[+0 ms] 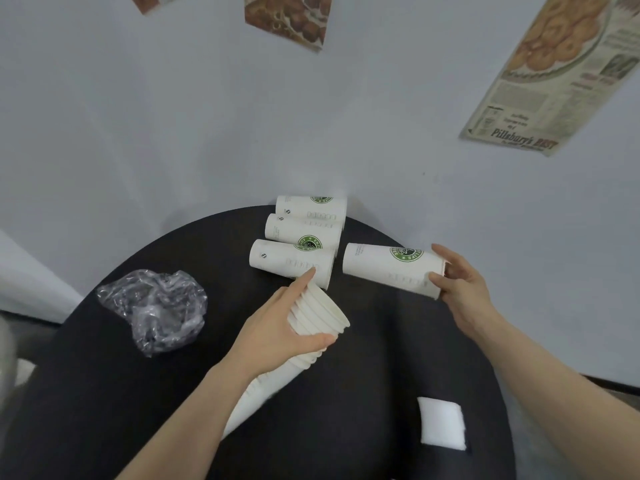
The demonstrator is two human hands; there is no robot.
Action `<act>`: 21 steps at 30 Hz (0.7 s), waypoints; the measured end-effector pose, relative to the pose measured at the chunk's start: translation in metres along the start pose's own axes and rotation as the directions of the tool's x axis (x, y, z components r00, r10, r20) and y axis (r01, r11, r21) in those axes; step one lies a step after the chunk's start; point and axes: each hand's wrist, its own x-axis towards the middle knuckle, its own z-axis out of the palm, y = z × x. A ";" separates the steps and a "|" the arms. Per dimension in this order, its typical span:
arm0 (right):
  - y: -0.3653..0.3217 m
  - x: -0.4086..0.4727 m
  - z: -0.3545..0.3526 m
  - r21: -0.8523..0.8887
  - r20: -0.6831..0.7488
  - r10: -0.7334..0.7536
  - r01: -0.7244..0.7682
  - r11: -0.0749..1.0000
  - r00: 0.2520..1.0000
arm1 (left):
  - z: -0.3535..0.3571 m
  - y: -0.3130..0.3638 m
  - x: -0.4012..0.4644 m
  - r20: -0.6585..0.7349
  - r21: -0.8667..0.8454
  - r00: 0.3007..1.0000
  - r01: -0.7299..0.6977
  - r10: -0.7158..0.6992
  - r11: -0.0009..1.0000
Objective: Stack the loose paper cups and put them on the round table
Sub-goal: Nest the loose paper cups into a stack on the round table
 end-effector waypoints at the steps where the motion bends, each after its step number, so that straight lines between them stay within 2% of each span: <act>1: -0.001 -0.011 0.001 0.020 0.011 -0.007 0.007 1.000 1.000 | -0.001 -0.001 -0.005 -0.003 0.008 1.000 -0.004 0.004 1.000; 5: -0.008 -0.053 0.004 0.061 0.044 -0.056 0.053 0.997 0.997 | -0.008 -0.003 -0.026 -0.005 0.062 1.000 -0.022 0.022 0.998; 12: -0.027 -0.105 0.020 -0.011 0.157 -0.175 0.179 0.984 0.972 | -0.023 -0.011 -0.065 -0.004 0.063 1.000 -0.016 0.016 0.998; 21: -0.032 -0.145 0.054 -0.069 0.349 -0.197 0.235 0.970 0.916 | -0.032 -0.022 -0.097 -0.051 0.050 0.998 -0.038 0.040 0.998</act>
